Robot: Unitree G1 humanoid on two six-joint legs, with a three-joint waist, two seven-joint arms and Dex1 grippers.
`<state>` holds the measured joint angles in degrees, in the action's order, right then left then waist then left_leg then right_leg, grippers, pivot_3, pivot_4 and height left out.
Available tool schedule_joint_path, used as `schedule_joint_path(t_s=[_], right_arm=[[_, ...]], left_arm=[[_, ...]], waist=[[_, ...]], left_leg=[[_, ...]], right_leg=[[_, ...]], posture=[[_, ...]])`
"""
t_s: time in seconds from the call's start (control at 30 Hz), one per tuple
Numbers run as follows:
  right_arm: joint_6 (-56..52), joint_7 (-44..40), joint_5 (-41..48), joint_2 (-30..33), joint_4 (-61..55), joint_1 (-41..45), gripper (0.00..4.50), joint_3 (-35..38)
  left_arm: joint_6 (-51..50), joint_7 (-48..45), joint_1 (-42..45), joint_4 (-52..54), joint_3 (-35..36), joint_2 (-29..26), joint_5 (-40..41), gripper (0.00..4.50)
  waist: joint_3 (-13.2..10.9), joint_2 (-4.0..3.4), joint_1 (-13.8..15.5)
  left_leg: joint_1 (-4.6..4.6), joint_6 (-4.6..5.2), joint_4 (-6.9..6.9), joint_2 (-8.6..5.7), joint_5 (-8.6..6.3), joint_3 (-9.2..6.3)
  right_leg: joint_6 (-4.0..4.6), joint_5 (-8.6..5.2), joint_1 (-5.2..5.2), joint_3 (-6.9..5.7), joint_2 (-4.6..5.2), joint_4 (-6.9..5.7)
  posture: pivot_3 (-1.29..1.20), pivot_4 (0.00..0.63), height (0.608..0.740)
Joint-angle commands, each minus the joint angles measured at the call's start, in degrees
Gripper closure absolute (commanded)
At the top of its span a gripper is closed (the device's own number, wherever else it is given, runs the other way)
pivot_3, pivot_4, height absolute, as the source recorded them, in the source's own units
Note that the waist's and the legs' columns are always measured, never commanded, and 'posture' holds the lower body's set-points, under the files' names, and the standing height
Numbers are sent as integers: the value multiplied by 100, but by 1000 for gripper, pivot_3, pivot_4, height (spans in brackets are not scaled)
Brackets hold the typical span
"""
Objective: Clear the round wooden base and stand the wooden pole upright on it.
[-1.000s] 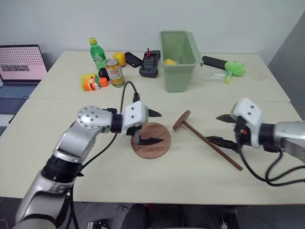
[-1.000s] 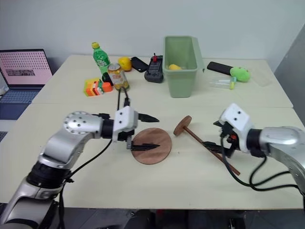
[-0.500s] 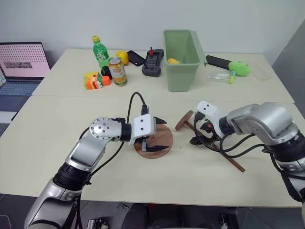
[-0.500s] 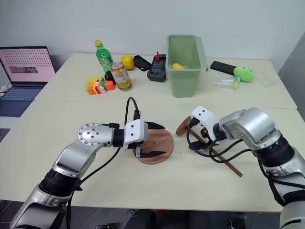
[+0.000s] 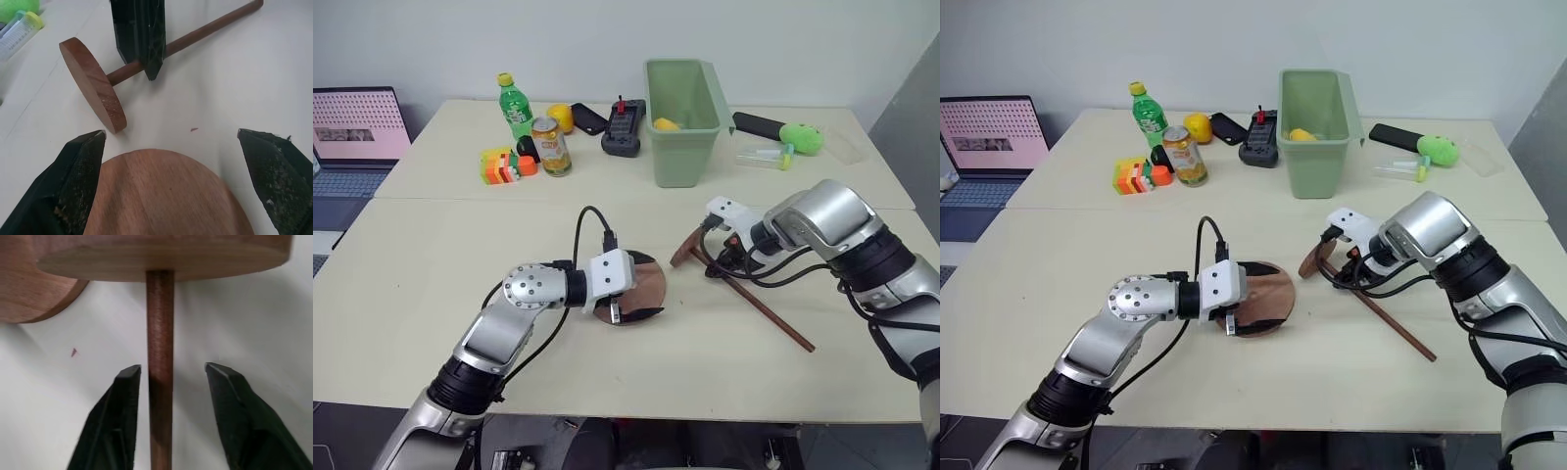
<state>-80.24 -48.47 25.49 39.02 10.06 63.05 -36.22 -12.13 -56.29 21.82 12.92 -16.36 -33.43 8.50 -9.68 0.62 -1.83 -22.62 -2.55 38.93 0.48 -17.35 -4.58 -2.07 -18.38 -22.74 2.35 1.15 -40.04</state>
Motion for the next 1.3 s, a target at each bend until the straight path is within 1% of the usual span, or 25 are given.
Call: schedule_joint_path(t_s=[0.03, 0.13, 0.23, 0.3, 0.37, 0.43, 0.47, 0.57, 0.6, 0.63, 0.7, 0.73, 0.77, 0.87, 0.93, 1.0, 1.1, 1.17, 1.23, 1.3], right_arm=[[-10, -136, -134, -63, 100, 252, 3432, 39], [-96, -150, -135, -163, 213, 301, 4219, 131], [-292, -167, -60, -170, 165, 381, 4290, 406], [-408, -122, 5, -50, -92, 438, 4290, 791], [-335, 88, -55, -68, -304, 511, 4290, 1211], [-415, 307, -59, -212, -412, 613, 4290, 1638], [-304, 398, -9, -223, -753, 583, 4290, 1945], [-197, 841, 321, -841, -1730, 301, 4290, 3252], [-19, 1013, 439, -1178, -2002, 154, 4290, 3580], [120, 1152, 484, -1438, -2159, 74, 4290, 3753], [1118, 1275, 642, -2054, -2894, -521, 4290, 4059], [1413, 1355, 679, -2278, -3124, -742, 4290, 4158], [1591, 1423, 712, -2410, -3262, -886, 4290, 4217], [2575, 1456, 632, -2881, -3240, -1197, 4290, 4104], [3286, 1338, 593, -3200, -3191, -1633, 4290, 3917], [4126, 1356, 277, -3517, -2815, -1961, 4290, 3580], [4966, 1351, -100, -3725, -2392, -2129, 4290, 3232], [5282, 1283, -191, -3796, -2214, -2175, 4290, 3080], [5642, 1105, -371, -3714, -2059, -2247, 4290, 2860], [5749, 993, -385, -3680, -1965, -2314, 4290, 2742]], left_arm=[[40, -16, -65, 310, 249, 39, 286, 0], [33, -91, -92, 355, 320, 50, 498, 0], [-5, -148, -28, 369, 440, 15, 694, 0], [-60, -159, 58, 362, 546, -66, 767, 0], [-56, -190, 70, 310, 751, -154, 896, 0], [-93, -226, 65, 225, 1000, -276, 1011, 0], [-148, -287, 31, 154, 1190, -485, 1019, 0], [-60, -513, -112, -161, 1629, -1177, 869, 0], [-96, -594, -142, -267, 1768, -1355, 910, 0], [-103, -671, -142, -390, 1864, -1477, 962, 0], [-187, -720, -328, -454, 2156, -1833, 996, 0], [-223, -759, -467, -403, 2248, -1977, 998, 0], [-251, -789, -560, -360, 2304, -2063, 999, 0], [-216, -983, -909, -296, 2473, -2376, 981, 0], [-218, -969, -1207, -102, 2529, -2499, 897, 0], [-258, -913, -1289, 9, 2477, -2505, 867, 0], [-353, -817, -1165, 65, 2360, -2441, 863, 0], [-462, -762, -1067, 130, 2296, -2393, 882, 0], [-528, -721, -1035, 197, 2262, -2374, 883, 0], [-561, -705, -1048, 257, 2265, -2382, 876, 0]], waist=[[0, 0, -1], [0, 0, 0], [0, 0, -2], [0, -1, -1], [0, -1, -1], [0, -1, -2], [1, -1, -7], [0, -2, -35], [0, -2, -60], [2, 0, -103], [3, 1, -135], [2, -1, -144], [3, 0, -141], [0, -4, -140], [3, 1, -134], [5, 4, -135], [3, 1, -146], [2, -1, -146], [2, 0, -146], [2, 0, -160]], left_leg=[[-2, 0, 0, 0, 0, 2], [-19, -1, 2, 1, 1, 2], [-26, -2, 4, 1, 1, 9], [-28, -2, 4, 1, 1, 10], [-30, -2, 4, 2, 1, 9], [-29, -2, 4, 2, 2, 11], [-30, -1, 4, 4, 1, 10], [-28, -1, -1, 15, 1, 11], [-28, -1, -1, 15, 1, 11], [-27, -1, -4, 15, 1, 9], [-27, -1, -10, 19, 1, 4], [-27, -1, -9, 21, 1, 0], [-28, -1, -9, 18, 2, 3], [-28, -3, -6, 4, 2, 10], [-28, -8, -2, -5, 6, 10], [-18, -7, -3, 4, 5, 8], [-16, -8, -4, 7, 5, 8], [-15, -10, -3, 7, 7, 11], [-15, -11, -3, 8, 7, 9], [-14, -10, -3, 8, 7, 12]], right_leg=[[0, 0, -4, 2, 1, -2], [0, 0, -27, 2, 2, -11], [0, 0, -41, 8, 2, -21], [0, 0, -47, 9, 4, -27], [0, 0, -51, 8, 3, -30], [0, 0, -51, 9, 3, -31], [0, 0, -53, 8, 3, -31], [1, 0, -59, 7, -3, -37], [1, 0, -59, 7, -3, -37], [1, 0, -60, 6, -5, -41], [2, -1, -60, 2, -11, -44], [2, -1, -60, -3, -10, -45], [2, -1, -60, -1, -8, -47], [1, -1, -56, 5, -2, -38], [1, -1, -56, 4, -2, -44], [1, -1, -48, 3, -2, -43], [1, -1, -52, 4, -4, -53], [2, -2, -59, 7, -9, -69], [1, -2, -59, 5, -10, -68], [1, -2, -58, 7, -10, -66]], posture=[[0, 150, 740], [0, 150, 740], [0, 150, 740], [0, 150, 740], [0, 150, 740], [0, 150, 740], [0, 150, 740], [0, 150, 740], [0, 150, 740], [0, 150, 740], [0, 150, 740], [0, 150, 740], [0, 150, 740], [0, 150, 740], [0, 150, 740], [0, 150, 740], [0, 150, 740], [0, 150, 740], [0, 150, 740], [0, 150, 740]])
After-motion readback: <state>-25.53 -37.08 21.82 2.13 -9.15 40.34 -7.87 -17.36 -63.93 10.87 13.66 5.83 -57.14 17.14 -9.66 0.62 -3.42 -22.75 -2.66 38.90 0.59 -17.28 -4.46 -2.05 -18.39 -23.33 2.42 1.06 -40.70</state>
